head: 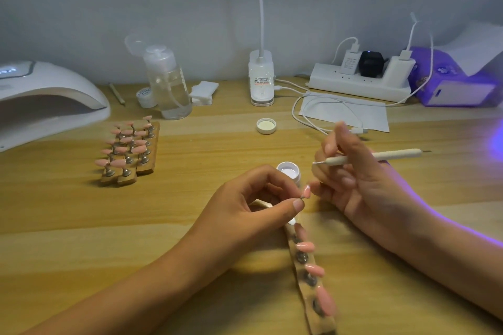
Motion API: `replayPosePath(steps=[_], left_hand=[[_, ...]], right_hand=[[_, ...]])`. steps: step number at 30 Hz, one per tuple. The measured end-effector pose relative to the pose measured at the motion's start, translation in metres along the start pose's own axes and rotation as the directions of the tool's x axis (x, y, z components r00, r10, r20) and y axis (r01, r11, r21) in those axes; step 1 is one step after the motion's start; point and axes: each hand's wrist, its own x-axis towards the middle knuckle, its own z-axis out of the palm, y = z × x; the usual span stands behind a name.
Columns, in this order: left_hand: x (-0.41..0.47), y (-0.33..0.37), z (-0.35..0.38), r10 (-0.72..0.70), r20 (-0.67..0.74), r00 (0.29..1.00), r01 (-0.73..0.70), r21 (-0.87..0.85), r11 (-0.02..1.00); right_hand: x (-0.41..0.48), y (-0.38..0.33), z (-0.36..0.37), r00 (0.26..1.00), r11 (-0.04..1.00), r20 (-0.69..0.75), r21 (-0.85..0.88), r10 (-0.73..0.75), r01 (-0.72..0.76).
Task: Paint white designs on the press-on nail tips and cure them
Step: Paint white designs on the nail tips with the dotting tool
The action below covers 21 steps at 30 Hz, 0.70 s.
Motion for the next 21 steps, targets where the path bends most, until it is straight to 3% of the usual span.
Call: replayPosePath(steps=[4, 7, 12, 16, 21], left_hand=[[0.002, 0.001, 0.0, -0.012, -0.045, 0.999, 0.007, -0.124, 0.992], [0.005, 0.0, -0.001, -0.064, -0.145, 0.987, 0.021, -0.28, 0.96], [0.006, 0.0, -0.006, -0.112, -0.203, 0.973, 0.034, -0.352, 0.935], [0.007, -0.001, -0.005, -0.117, -0.18, 0.977, 0.051, -0.331, 0.942], [0.007, 0.002, -0.004, -0.124, -0.167, 0.978, 0.064, -0.329, 0.942]], right_hand=[[0.006, -0.008, -0.009, 0.983, 0.973, 0.019, -0.138, -0.182, 0.183], [0.01, -0.009, -0.016, 0.971, 0.934, 0.023, -0.269, -0.237, 0.234], [0.007, -0.002, -0.015, 0.912, 0.712, 0.103, -0.592, -0.396, 0.376], [0.006, 0.007, -0.014, 0.893, 0.533, 0.228, -0.734, -0.388, 0.42], [0.009, 0.009, -0.016, 0.895, 0.477, 0.269, -0.772, -0.355, 0.421]])
